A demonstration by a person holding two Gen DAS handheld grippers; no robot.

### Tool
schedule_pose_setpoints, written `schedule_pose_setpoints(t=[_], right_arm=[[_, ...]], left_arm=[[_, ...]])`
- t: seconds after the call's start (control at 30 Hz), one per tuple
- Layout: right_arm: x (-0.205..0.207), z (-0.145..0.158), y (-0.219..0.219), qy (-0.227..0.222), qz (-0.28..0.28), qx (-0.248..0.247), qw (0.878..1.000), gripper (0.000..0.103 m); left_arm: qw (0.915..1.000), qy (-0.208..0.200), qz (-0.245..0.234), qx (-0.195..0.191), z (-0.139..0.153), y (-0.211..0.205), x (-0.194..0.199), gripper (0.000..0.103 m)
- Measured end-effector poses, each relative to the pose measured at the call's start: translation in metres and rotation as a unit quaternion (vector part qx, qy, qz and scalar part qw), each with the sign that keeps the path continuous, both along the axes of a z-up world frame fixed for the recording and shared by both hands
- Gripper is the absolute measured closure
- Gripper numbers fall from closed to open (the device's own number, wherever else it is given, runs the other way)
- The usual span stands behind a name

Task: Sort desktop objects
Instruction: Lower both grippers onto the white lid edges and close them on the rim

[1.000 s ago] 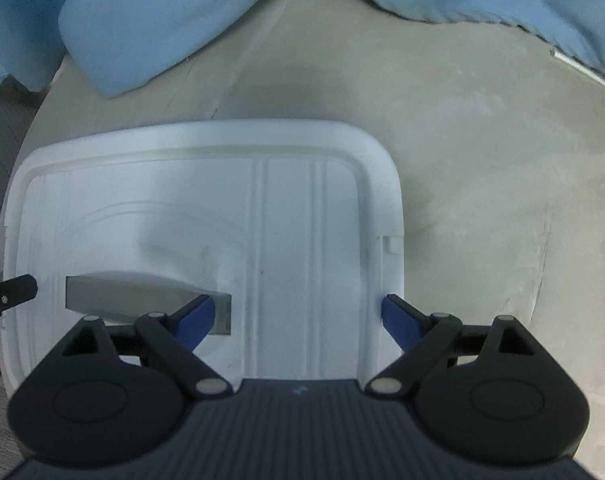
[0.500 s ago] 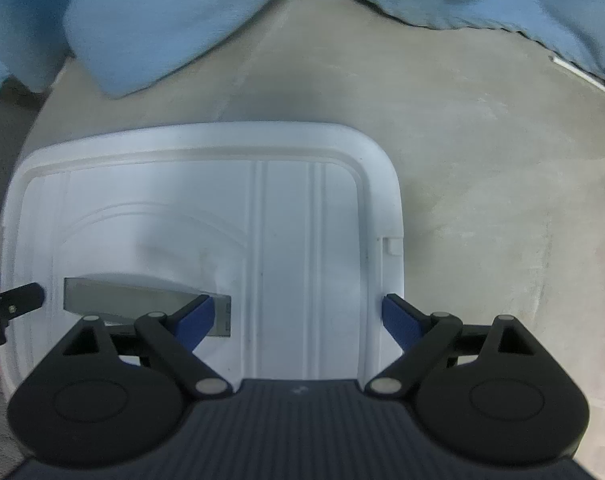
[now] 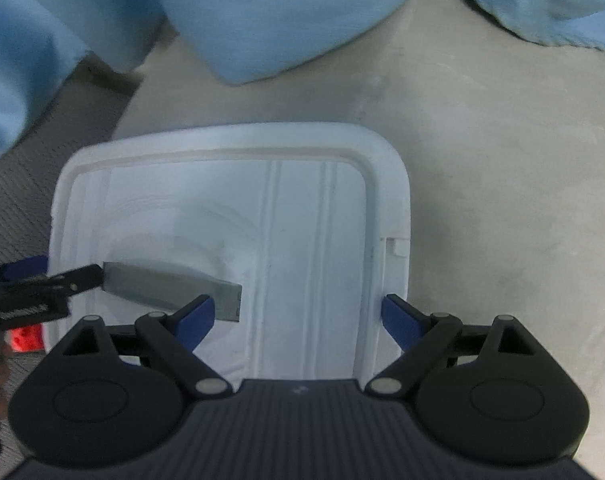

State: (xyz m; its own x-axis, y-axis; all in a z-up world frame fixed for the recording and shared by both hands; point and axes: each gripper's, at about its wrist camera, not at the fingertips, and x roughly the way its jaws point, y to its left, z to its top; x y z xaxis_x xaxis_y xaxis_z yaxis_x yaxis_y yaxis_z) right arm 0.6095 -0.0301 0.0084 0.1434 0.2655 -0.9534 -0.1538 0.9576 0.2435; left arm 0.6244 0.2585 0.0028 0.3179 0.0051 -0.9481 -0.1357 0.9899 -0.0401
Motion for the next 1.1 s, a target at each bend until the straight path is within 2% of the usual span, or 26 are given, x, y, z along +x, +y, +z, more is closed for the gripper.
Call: schedule_pose_setpoints(t=[0.23, 0.57, 0.67, 0.8, 0.87, 1.1], right_arm=[[0.007, -0.003, -0.006, 0.016, -0.016, 0.044, 0.999, 0.012], [0.007, -0.002, -0.002, 0.008, -0.012, 0.058, 0.998, 0.012], [0.009, -0.004, -0.004, 0.008, -0.012, 0.067, 0.998, 0.012], [0.013, -0.006, -0.016, 0.016, -0.028, 0.089, 0.995, 0.012], [0.014, -0.006, -0.021, 0.012, -0.03, 0.078, 0.996, 0.012], [0.013, -0.019, -0.03, 0.029, -0.039, 0.076, 0.996, 0.012]], left_arm=[[0.9999, 0.013, 0.007, 0.005, 0.001, 0.02, -0.005, 0.005], [0.9995, 0.03, -0.002, -0.004, 0.001, 0.031, -0.008, 0.0], [0.9995, 0.024, -0.005, -0.019, -0.003, 0.037, -0.012, 0.0], [0.9978, 0.005, 0.006, -0.066, -0.012, 0.054, -0.022, 0.0], [0.9965, -0.003, 0.012, -0.082, -0.017, 0.058, -0.025, 0.0], [0.9976, -0.013, -0.01, -0.068, -0.015, 0.058, -0.027, 0.0]])
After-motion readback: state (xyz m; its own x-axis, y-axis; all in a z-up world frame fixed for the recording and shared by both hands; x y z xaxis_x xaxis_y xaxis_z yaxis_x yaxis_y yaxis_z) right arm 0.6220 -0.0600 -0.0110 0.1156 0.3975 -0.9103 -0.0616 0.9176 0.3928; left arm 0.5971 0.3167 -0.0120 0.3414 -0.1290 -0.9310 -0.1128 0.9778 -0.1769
